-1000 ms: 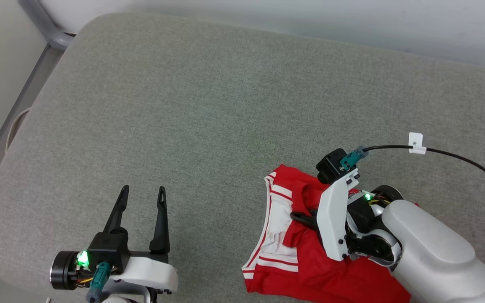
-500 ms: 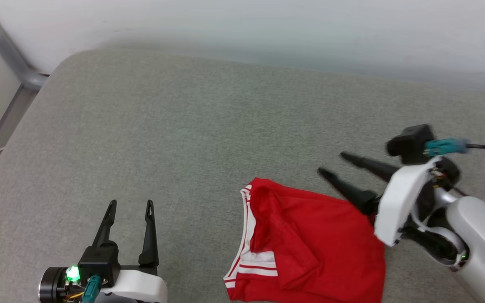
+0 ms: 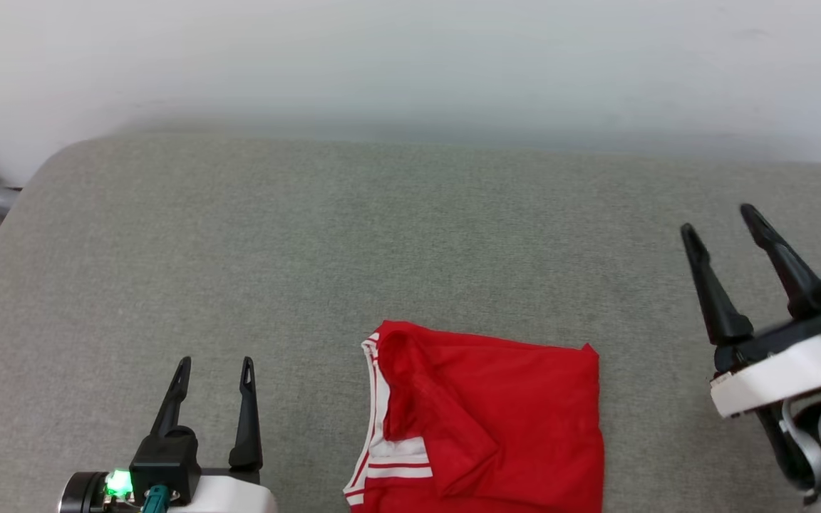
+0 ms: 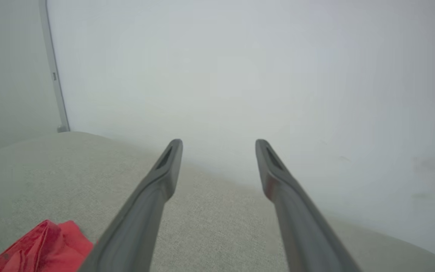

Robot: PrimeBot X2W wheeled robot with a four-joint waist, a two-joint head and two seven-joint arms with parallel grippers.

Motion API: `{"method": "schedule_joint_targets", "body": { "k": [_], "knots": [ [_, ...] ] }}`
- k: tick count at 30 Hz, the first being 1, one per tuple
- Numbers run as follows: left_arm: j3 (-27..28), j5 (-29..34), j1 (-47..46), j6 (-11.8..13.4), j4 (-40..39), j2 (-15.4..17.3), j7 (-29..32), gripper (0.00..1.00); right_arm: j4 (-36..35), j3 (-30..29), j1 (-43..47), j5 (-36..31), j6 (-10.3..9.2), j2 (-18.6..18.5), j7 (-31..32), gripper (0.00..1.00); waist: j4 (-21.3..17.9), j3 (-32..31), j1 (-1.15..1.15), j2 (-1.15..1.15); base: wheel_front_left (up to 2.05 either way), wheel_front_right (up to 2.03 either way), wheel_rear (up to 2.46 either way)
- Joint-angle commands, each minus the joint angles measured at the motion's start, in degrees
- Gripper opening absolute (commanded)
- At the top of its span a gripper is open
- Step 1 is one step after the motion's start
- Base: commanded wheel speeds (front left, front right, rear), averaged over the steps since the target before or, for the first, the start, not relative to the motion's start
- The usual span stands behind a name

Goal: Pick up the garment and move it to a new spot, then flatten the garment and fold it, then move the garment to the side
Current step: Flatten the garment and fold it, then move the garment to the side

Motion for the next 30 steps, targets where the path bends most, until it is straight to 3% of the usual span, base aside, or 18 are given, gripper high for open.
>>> {"method": "schedule_joint_targets", "body": {
  "k": [1,8,15,30],
  "knots": [
    [0.1,0.2,1.0,0.6,-0.3,0.2,-0.2,1.0,-1.7,-4.6,4.0,-4.2,-0.05,4.5,-2.0,1.0,-1.4,-0.9,0.0,0.0,0.0,0.0,0.0],
    [-0.2,0.3,2.0,0.7,-0.6,0.5,-0.2,1.0,-4.8,-10.5,10.9,-9.1,-0.05,10.9,-3.5,1.0,-2.5,-1.9,0.0,0.0,0.0,0.0,0.0],
    [-0.7,0.4,2.9,0.7,-1.0,0.7,-0.2,1.0,-7.3,-12.8,18.3,-12.0,-0.05,15.6,-3.9,1.0,-2.8,-2.9,0.0,0.0,0.0,0.0,0.0],
    [-1.3,0.3,4.0,1.1,-0.9,1.1,-0.3,1.0,-9.1,-13.9,23.7,-14.3,-0.05,19.1,-3.9,1.0,-2.4,-3.5,0.0,0.0,0.0,0.0,0.0]
  ]
}}
